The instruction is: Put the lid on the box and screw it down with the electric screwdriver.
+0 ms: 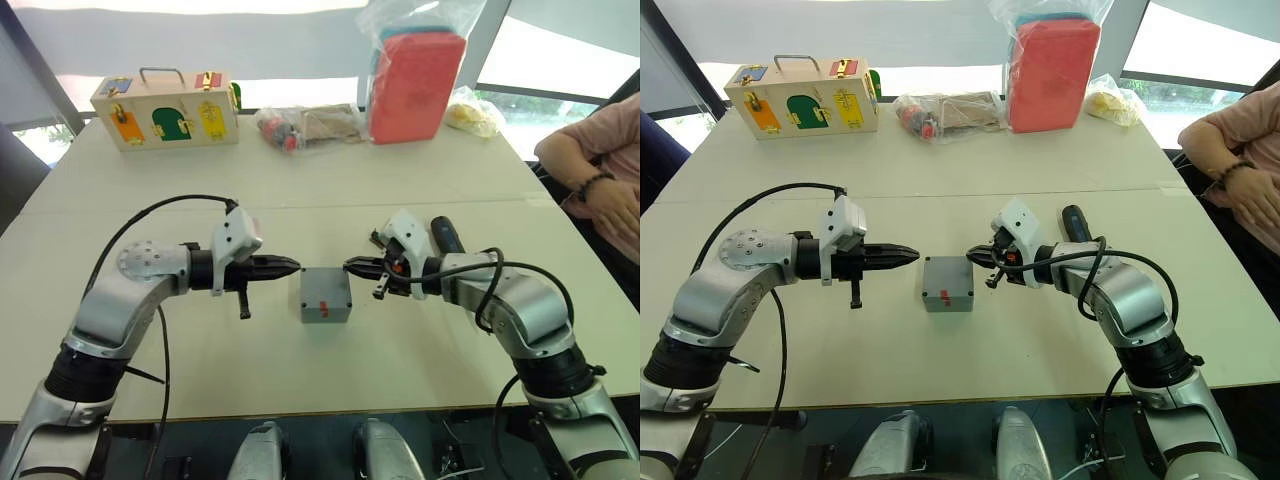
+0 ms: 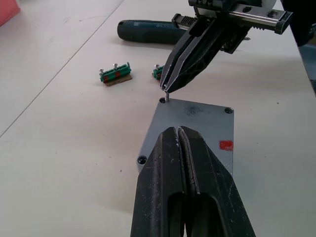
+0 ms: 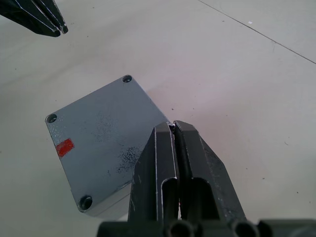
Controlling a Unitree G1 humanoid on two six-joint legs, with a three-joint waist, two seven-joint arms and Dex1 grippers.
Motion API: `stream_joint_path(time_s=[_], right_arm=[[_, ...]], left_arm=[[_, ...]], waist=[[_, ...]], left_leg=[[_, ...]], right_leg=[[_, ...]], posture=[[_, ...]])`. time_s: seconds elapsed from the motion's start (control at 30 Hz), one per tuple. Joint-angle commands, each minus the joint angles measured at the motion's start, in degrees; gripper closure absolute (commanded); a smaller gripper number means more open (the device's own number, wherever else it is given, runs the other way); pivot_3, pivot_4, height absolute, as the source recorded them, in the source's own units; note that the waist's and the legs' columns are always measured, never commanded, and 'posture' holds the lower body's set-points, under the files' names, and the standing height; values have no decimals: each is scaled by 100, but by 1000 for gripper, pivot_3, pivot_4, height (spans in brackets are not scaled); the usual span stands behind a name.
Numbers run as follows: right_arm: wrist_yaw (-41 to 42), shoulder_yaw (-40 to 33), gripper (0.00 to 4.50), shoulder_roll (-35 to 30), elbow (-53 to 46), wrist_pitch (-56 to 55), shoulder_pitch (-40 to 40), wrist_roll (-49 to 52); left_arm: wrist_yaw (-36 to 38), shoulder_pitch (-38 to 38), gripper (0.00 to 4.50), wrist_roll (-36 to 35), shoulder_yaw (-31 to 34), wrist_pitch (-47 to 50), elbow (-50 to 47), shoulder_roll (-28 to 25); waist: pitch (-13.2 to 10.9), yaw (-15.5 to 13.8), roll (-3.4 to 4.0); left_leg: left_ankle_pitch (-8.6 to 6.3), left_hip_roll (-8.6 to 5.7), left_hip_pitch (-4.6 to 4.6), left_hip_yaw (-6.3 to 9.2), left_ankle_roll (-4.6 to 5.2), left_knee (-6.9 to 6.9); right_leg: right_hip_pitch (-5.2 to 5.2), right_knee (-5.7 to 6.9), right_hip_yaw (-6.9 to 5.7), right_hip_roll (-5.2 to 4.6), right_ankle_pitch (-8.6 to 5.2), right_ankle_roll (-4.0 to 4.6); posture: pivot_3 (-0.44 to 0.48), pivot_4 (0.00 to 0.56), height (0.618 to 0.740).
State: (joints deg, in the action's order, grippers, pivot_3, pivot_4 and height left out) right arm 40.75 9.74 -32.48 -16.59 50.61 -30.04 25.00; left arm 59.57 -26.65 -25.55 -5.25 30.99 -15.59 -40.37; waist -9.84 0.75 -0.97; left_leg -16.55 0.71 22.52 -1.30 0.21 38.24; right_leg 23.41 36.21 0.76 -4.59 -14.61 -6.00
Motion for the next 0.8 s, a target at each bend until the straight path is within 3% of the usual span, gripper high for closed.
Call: stream_joint_path(time_s=[0.03, 0.8], right_arm=[[30, 0, 4487, 33, 10, -118, -50, -48], [153, 100, 4487, 83, 204, -117, -59, -153]], left_arm=[[-24, 4, 4500, -76, 138, 9, -198, -52], [-75, 2, 4500, -67, 110, -8, -209, -7]], waist=[[0, 0, 0], [0, -1, 0]], left_leg=[[0, 0, 0, 0, 0, 0], [0, 0, 0, 0, 0, 0]], right_leg=[[0, 0, 0, 0, 0, 0], [0, 0, 0, 0, 0, 0]], posture=[[0, 150, 730], [0, 150, 730]])
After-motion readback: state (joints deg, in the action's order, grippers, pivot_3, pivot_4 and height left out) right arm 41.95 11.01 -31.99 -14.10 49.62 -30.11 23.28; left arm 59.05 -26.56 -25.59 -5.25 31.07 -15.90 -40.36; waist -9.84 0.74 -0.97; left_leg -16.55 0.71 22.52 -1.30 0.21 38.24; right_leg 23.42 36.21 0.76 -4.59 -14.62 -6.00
